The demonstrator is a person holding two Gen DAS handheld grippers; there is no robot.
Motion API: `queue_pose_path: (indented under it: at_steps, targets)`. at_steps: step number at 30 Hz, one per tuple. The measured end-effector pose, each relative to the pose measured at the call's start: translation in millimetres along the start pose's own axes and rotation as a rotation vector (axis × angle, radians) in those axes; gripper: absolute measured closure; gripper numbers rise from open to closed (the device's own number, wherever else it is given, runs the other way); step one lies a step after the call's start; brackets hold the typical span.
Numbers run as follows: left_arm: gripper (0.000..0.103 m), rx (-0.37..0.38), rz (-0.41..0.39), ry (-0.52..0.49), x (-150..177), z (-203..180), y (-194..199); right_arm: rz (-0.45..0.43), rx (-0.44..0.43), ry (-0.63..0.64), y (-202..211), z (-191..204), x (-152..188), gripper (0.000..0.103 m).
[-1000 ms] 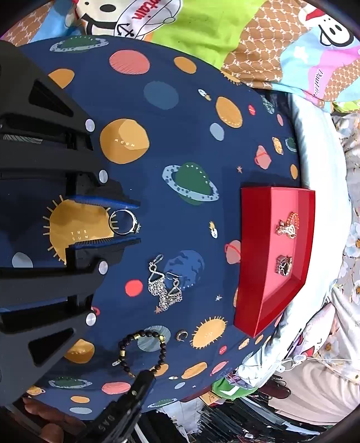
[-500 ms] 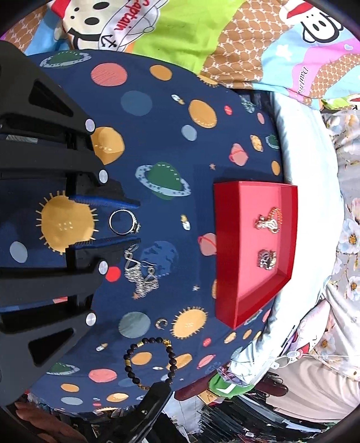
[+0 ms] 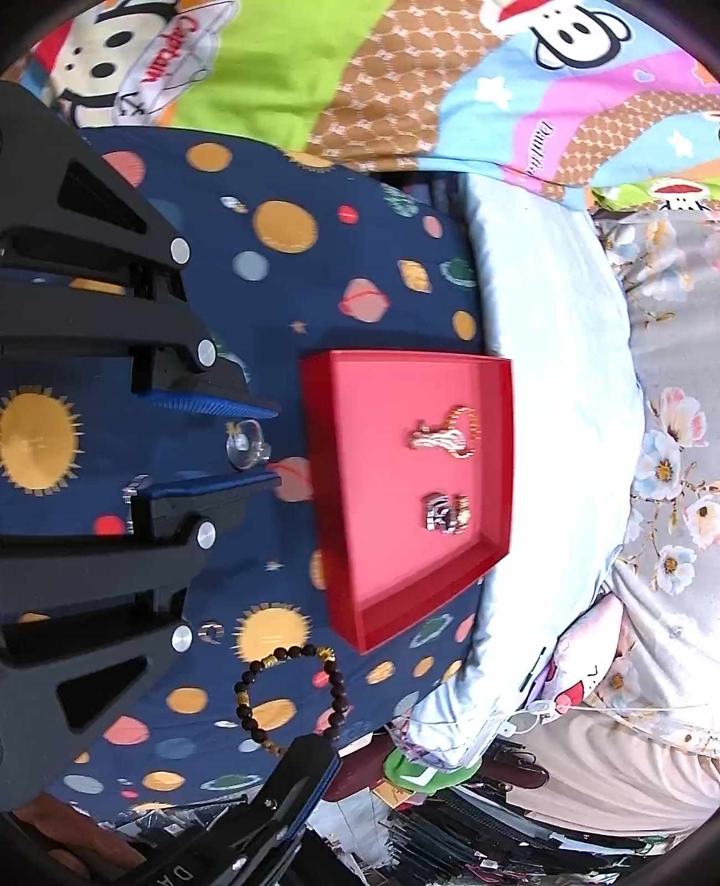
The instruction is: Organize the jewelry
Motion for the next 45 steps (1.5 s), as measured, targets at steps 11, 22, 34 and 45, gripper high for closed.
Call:
queue_pose_path:
  at_steps: [11,22,34,45]
  targets:
    - [0.084,-0.042,-0.036,-0.006,-62,-2,-44,-0.019,0.000,0.010,-60,-10,-67,0.096]
    - [0.084,-0.066,0.010,0.042,-92,13,-99,0.038,-0.007,0.007,-134,-20,-95,0.096]
    - [0.084,-0.067,0.013,0.122,-67,59,-74,0.044,0.004,-0.002,-134,-27,-88,0.096]
    - [0.084,-0.047,-0.050,0.062,-43,65,-29,0.035,-0.002,-0.040,-111,-35,-71,0.096]
Point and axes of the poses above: each gripper's, at about its wrist camera, not at the fingertips, and y roughly against the way its jaws point, z to its left, x to its underside, the point moved 2 cm from there along -y, roughly the way its jaws point, and after that the axes turned 1 degree about -z, right-handed, at the moved point
